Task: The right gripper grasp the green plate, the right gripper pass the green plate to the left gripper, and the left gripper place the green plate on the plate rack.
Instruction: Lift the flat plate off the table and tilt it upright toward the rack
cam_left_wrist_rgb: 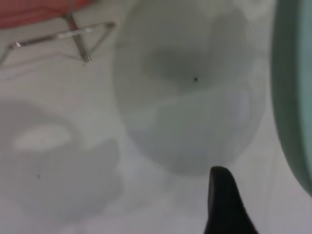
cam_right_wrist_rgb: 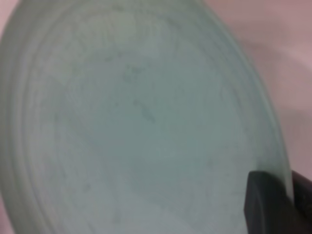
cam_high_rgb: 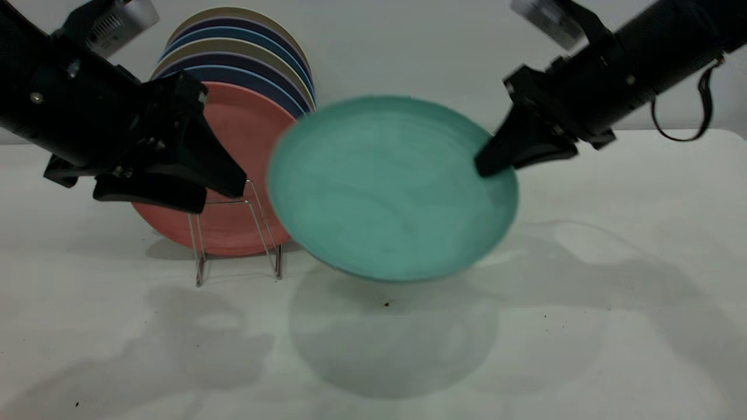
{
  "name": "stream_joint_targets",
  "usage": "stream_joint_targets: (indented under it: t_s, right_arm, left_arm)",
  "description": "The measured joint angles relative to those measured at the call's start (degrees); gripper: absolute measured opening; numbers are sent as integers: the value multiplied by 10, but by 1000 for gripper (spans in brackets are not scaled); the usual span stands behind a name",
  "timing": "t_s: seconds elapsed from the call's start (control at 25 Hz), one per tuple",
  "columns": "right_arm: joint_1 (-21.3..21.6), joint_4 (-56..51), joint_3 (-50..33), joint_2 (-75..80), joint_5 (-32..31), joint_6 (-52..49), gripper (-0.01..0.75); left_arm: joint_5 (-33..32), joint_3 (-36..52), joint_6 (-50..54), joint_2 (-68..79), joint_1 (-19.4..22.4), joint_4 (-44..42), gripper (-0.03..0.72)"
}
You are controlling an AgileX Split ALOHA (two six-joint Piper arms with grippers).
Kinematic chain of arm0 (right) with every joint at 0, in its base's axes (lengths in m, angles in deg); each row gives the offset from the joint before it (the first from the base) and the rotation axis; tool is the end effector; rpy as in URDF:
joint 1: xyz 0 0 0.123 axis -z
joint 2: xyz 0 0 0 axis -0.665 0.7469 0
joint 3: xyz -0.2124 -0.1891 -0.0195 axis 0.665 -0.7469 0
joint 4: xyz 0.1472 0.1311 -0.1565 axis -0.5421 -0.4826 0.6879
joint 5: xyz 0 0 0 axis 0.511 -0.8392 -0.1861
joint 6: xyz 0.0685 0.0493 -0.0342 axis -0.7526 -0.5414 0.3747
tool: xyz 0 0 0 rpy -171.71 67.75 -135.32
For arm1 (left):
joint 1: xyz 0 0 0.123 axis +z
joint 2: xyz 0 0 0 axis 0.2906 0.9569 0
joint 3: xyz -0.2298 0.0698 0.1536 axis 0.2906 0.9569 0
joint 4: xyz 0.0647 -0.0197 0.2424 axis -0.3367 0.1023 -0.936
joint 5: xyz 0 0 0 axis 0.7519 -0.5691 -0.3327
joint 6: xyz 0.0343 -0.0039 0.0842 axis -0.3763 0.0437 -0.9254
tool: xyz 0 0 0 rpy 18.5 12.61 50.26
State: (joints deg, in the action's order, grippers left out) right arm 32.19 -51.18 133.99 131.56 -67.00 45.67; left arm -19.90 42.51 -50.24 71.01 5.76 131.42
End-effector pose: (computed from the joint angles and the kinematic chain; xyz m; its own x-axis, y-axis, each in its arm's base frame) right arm 0.3937 0.1255 0.1387 -0.8587 -0.1809 -0.4794 -0.4559 0.6968 0.5537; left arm 0.2972 -0.0914 0.1703 -0.8855 -0.0647 -0.4601 0.1551 0.8923 -0.4240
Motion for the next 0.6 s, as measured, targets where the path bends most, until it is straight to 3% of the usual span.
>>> stream_joint_targets:
  t_s: [0.36, 0.6]
  right_arm:
    - [-8, -21, 0, -1, 8, 8, 15]
    - [-25, -65, 0, -1, -31, 23, 15]
  left_arm:
    - [10, 0, -64, 0, 0, 74, 446]
    - [12, 0, -73, 0, 0, 86, 446]
